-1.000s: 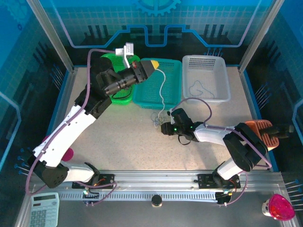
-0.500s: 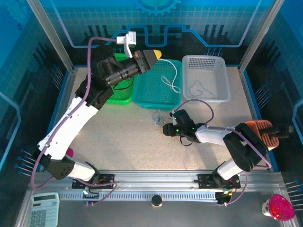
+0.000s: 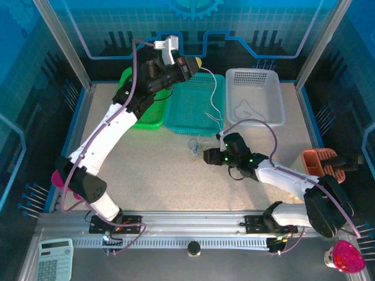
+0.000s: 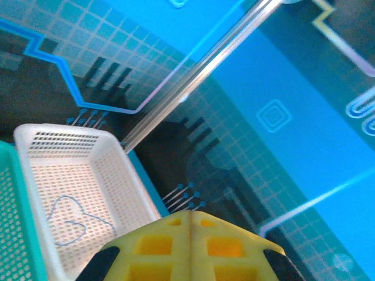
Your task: Untangle the cables
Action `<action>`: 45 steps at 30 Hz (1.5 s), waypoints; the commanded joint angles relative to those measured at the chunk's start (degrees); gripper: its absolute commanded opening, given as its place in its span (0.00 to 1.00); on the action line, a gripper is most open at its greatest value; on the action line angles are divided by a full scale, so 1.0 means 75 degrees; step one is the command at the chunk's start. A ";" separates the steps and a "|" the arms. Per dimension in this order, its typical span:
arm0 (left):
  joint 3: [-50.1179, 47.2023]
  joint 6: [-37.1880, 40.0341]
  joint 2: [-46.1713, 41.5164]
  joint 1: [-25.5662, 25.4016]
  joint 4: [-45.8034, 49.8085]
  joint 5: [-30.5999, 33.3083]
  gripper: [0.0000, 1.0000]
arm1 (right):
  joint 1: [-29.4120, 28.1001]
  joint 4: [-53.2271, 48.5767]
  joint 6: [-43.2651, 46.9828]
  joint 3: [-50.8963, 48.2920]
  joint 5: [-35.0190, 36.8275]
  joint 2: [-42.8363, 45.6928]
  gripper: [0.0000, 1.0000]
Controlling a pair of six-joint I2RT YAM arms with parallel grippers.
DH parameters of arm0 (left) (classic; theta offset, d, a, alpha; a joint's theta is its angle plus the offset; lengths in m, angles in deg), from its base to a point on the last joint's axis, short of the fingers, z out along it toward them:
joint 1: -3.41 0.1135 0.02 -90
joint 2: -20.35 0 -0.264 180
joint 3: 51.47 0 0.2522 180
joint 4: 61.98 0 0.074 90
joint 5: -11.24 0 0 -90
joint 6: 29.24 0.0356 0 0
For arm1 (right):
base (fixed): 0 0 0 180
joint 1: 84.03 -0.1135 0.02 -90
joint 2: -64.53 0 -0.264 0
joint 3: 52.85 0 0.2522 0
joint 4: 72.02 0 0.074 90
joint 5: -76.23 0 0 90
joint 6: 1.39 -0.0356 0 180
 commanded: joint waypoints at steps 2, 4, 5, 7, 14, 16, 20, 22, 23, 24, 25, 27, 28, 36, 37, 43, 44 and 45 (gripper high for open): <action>0.0582 0.0178 0.0549 0.0287 -0.0581 0.0111 0.00 | 0.0169 -0.0686 0.0125 0.0001 0.0220 0.0516 0.61; 0.0811 0.0147 0.0870 0.0365 -0.0611 0.0101 0.00 | 0.0219 -0.0792 0.0135 -0.0014 0.0243 0.0696 0.61; 0.0945 0.0161 0.1035 0.0408 -0.0634 0.0095 0.00 | 0.0237 -0.0850 0.0130 -0.0007 0.0247 0.0773 0.62; 0.1127 0.0190 0.1312 0.0458 -0.0639 0.0108 0.00 | 0.0269 -0.0961 0.0156 0.0000 0.0271 0.0901 0.62; 0.0857 0.0202 0.1897 0.0640 -0.0501 0.0132 0.00 | 0.0444 -0.1267 0.0189 -0.0017 0.0333 0.1243 0.62; 0.0400 0.0226 0.1852 0.0679 -0.0669 0.0159 0.10 | 0.0511 -0.1316 0.0211 -0.0017 0.0306 0.1287 0.62; -0.0204 0.0312 0.1682 0.0801 -0.0728 0.0214 0.71 | 0.0632 -0.1367 0.0254 -0.0028 0.0234 0.1270 0.62; -0.0340 0.0454 0.1526 0.0826 -0.0621 0.0244 0.89 | 0.0673 -0.1342 0.0259 -0.0038 0.0198 0.1235 0.62; -0.0367 0.0532 0.1444 0.0829 -0.0572 0.0236 0.94 | 0.0685 -0.1330 0.0254 -0.0041 0.0195 0.1213 0.62; -0.0391 0.0647 0.1340 0.0837 -0.0506 0.0215 0.99 | 0.0707 -0.1319 0.0254 -0.0032 0.0197 0.1189 0.62; -0.0389 0.0747 0.1242 0.0832 -0.0409 0.0194 0.99 | 0.0719 -0.1297 0.0247 -0.0029 0.0179 0.1167 0.62; -0.0405 0.0897 0.1034 0.0839 -0.0255 0.0161 0.99 | 0.0755 -0.1237 0.0237 0.0004 0.0140 0.1103 0.62; -0.0465 0.0934 0.0915 0.0829 -0.0202 0.0121 0.99 | 0.0768 -0.1224 0.0236 0.0045 0.0116 0.1051 0.62; -0.2618 0.0388 -0.0764 0.0801 -0.0661 -0.0105 0.99 | 0.0879 -0.0869 0.0281 0.0354 -0.0230 0.0256 0.61; -0.3118 0.0241 -0.1060 0.0782 -0.0805 -0.0063 0.99 | 0.0881 -0.0788 0.0299 0.0387 -0.0284 0.0117 0.61; -0.5712 -0.0253 -0.2696 0.0522 -0.1244 0.0354 0.99 | 0.0895 -0.0367 0.0372 0.0716 -0.0527 -0.0779 0.59; -0.5999 -0.0276 -0.2902 0.0441 -0.1225 0.0467 0.99 | 0.0896 -0.0326 0.0402 0.0787 -0.0548 -0.0916 0.58; -0.6316 -0.0292 -0.3121 0.0326 -0.1235 0.0545 0.99 | 0.0902 -0.0277 0.0410 0.0849 -0.0541 -0.1096 0.58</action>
